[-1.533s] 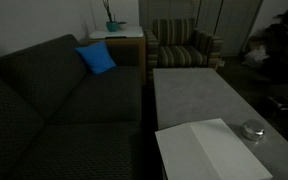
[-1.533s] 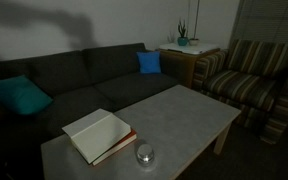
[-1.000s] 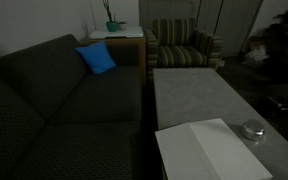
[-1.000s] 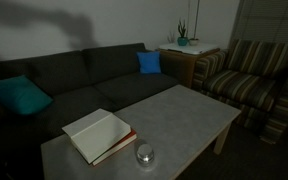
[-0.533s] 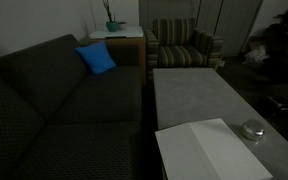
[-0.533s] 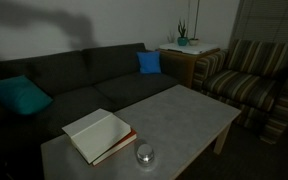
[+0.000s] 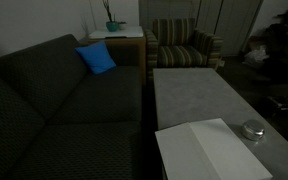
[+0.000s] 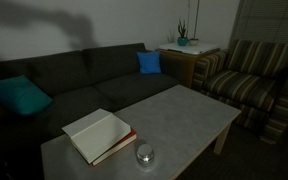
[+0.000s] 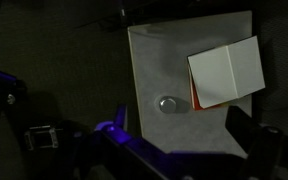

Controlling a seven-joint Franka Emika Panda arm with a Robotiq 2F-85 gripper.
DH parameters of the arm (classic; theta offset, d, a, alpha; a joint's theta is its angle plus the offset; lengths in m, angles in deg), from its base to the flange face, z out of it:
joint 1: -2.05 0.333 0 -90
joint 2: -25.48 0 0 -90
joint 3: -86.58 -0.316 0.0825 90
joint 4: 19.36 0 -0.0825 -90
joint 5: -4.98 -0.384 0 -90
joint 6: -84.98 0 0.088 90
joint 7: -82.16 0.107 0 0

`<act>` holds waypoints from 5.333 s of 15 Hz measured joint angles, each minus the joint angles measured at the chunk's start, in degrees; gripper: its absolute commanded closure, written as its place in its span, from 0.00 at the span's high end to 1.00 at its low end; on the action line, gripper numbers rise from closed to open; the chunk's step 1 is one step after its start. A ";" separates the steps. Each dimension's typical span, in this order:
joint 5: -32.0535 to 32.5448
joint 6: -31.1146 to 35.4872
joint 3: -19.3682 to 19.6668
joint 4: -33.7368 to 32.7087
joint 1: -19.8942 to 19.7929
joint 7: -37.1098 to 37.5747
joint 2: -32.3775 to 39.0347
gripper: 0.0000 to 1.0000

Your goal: Remove the lid from the bottle, put the lid on the table, pick up the lid and put it back on the bottle

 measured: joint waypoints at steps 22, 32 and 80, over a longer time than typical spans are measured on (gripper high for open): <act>-1.98 0.72 1.72 -4.87 0.02 -7.62 18.34 1.00; -1.98 0.70 1.23 -5.90 0.37 -9.43 22.04 1.00; -4.50 16.26 -7.79 -45.18 0.66 -17.72 86.77 1.00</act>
